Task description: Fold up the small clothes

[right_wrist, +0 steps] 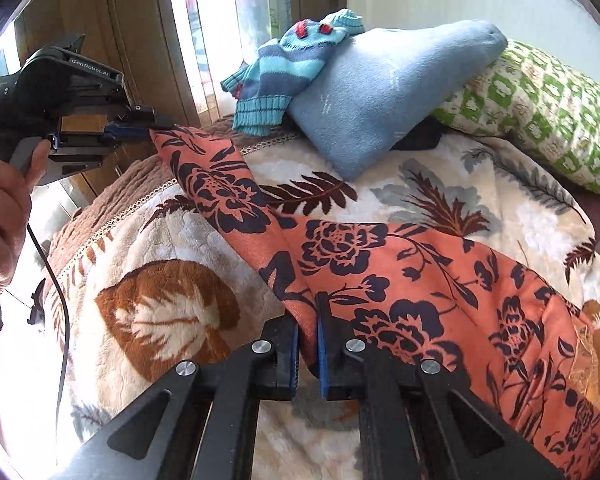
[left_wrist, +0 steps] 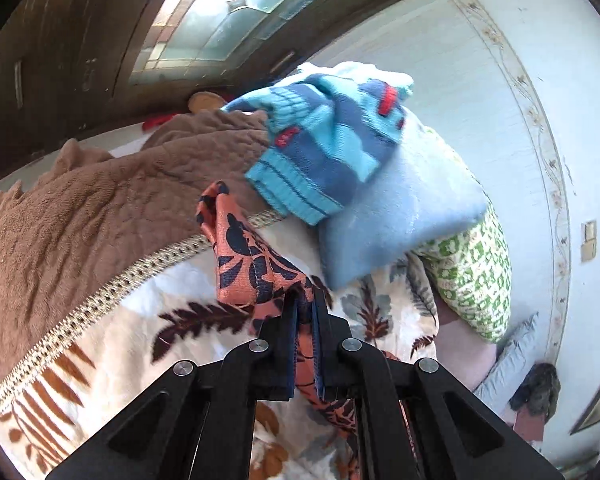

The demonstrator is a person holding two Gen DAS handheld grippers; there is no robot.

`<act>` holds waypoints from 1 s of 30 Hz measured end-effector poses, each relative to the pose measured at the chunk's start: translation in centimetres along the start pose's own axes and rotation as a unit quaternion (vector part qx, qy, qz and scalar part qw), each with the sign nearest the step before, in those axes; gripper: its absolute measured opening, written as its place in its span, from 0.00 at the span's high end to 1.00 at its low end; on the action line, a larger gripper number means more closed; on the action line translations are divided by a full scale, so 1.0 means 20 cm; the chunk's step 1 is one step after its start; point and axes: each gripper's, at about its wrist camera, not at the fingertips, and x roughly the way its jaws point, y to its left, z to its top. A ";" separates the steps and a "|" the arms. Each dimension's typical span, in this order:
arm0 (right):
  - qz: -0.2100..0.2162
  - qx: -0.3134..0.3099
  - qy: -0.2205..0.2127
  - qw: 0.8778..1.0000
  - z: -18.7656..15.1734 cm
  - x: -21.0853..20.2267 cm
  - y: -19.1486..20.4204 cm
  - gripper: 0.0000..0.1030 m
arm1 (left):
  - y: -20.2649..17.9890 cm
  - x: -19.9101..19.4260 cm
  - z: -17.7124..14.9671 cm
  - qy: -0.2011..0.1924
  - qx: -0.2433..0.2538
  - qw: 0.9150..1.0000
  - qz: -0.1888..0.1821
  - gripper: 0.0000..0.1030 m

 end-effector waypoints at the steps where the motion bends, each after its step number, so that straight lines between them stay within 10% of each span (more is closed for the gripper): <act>1: 0.002 0.015 -0.006 1.000 -0.03 -0.05 -0.04 0.94 | -0.09 -0.01 -0.04 0.000 0.015 1.000 -0.005 0.95; 9: 0.015 0.199 -0.068 0.978 -0.44 -0.54 -0.56 0.94 | -0.84 0.02 -0.51 0.035 0.145 0.988 -0.046 0.95; 17: 0.009 0.376 -0.074 0.924 -1.12 -0.85 -1.11 0.94 | -1.55 0.52 -1.30 0.163 0.278 0.945 -0.051 0.95; 22: 0.012 0.435 -0.046 0.899 -1.42 -0.85 -1.30 0.86 | -1.59 0.63 -1.49 0.206 0.296 0.932 -0.030 0.95; 30: 0.002 0.417 -0.103 0.903 -1.43 -1.02 -1.36 0.75 | -1.22 0.44 -1.28 0.207 0.230 0.951 -0.013 0.67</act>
